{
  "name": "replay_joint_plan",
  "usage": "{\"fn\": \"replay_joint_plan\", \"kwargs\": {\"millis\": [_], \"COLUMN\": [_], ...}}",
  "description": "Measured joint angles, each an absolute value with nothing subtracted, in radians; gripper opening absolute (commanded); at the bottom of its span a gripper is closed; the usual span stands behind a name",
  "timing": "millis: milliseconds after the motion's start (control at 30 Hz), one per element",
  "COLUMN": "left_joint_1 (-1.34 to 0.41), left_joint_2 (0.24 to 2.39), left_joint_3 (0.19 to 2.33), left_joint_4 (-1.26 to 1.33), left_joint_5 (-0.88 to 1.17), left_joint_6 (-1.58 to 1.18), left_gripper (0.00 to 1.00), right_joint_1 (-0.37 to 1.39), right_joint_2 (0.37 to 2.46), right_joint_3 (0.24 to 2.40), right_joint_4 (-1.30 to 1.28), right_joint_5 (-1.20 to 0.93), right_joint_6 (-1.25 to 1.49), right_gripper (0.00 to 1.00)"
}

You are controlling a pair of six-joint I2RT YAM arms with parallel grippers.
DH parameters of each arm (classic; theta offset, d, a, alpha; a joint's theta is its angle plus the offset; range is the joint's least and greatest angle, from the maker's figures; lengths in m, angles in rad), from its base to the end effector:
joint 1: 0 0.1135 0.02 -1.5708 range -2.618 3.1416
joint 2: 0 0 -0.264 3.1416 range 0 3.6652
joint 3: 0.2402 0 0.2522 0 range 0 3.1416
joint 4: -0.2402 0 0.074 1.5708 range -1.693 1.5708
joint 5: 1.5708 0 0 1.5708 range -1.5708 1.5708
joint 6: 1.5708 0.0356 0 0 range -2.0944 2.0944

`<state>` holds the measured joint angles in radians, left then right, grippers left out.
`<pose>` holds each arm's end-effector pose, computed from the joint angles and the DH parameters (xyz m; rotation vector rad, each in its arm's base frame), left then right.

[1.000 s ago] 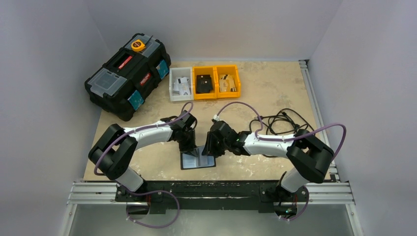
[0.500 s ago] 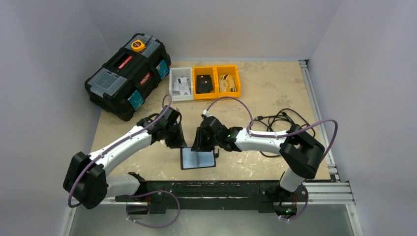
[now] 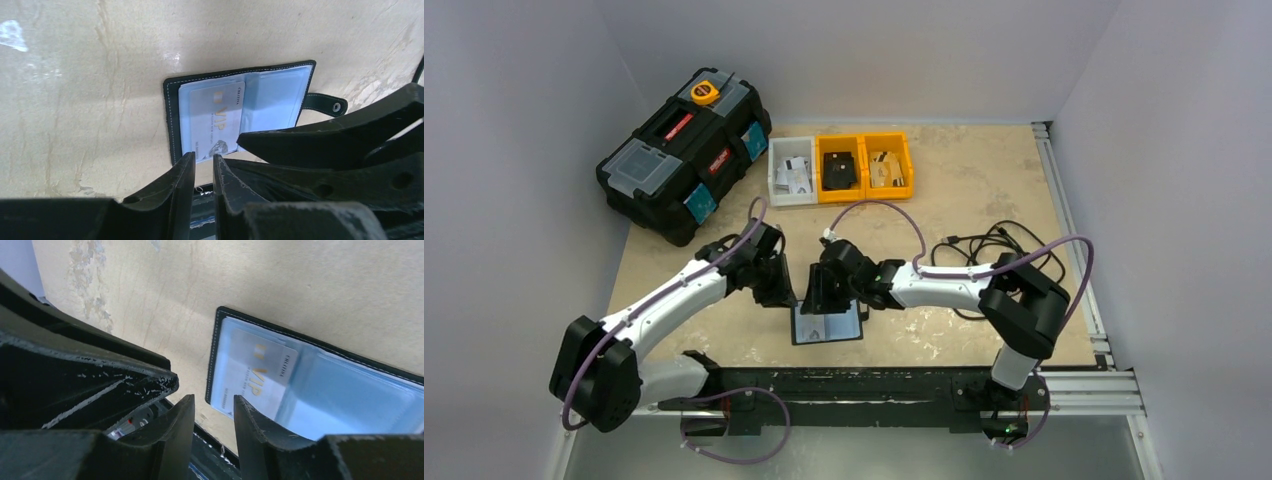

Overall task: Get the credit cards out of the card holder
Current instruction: Remove the credit card from the card holder.

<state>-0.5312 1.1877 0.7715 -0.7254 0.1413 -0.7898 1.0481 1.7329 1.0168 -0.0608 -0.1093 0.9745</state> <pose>0.1829 -0.1133 0.2149 -0.3226 2.8211 -0.5383 0.1787 0.3180 0.1818 -0.1569 2.6237 1.0099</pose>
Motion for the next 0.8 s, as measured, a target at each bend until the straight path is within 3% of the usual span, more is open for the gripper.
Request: {"fn": "replay_joint_plan", "kwargs": {"millis": [500,800], "left_joint_1": [-0.533,-0.533], "left_joint_2": [1.387,1.435], "left_joint_3": [0.747,0.699], "left_joint_4": [-0.590,-0.559], "left_joint_5": [0.231,0.216], "left_joint_6": [-0.792,-0.811], "left_gripper": [0.00,0.00], "right_joint_1": [0.985,0.960], "right_joint_2": [1.710,1.716], "right_joint_3": [0.841,0.805], "right_joint_4": [0.065,0.118], "right_joint_5": [-0.186,-0.215], "right_joint_6": [1.008,1.014], "right_gripper": [0.29,0.29]}}
